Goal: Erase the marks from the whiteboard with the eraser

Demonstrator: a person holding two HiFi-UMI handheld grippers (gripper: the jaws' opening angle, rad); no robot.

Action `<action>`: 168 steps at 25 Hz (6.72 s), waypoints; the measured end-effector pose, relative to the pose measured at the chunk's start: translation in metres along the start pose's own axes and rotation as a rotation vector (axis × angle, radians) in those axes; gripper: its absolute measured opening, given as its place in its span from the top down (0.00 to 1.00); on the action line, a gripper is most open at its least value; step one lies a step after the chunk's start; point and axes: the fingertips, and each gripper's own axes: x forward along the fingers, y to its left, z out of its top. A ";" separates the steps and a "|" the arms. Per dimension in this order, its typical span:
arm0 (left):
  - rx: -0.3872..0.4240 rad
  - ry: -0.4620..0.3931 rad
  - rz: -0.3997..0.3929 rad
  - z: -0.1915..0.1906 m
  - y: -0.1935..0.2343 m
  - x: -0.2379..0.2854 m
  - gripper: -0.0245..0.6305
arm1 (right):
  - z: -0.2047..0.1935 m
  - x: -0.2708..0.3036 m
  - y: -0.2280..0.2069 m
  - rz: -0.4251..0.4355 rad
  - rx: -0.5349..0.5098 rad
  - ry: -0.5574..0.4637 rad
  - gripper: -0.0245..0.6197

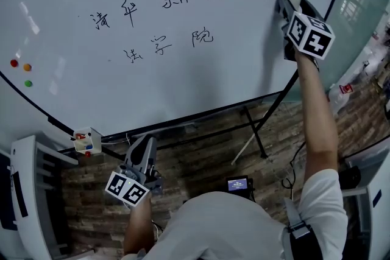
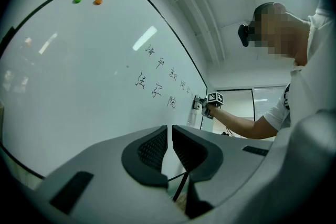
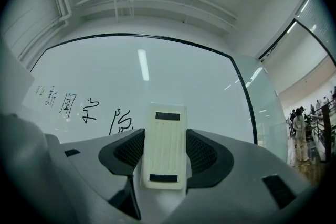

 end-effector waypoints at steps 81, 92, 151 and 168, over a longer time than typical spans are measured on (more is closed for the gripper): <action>-0.064 0.046 -0.046 0.003 0.046 -0.023 0.93 | 0.029 -0.014 0.098 -0.039 0.071 -0.014 0.56; -0.071 0.064 -0.078 0.005 0.058 -0.035 0.93 | 0.035 -0.019 0.150 -0.001 0.042 -0.022 0.56; -0.106 0.072 -0.091 0.011 0.087 -0.066 0.94 | 0.052 -0.040 0.314 0.115 0.027 -0.038 0.56; -0.104 0.091 -0.071 0.016 0.100 -0.093 0.94 | 0.052 -0.049 0.360 0.133 0.026 -0.052 0.56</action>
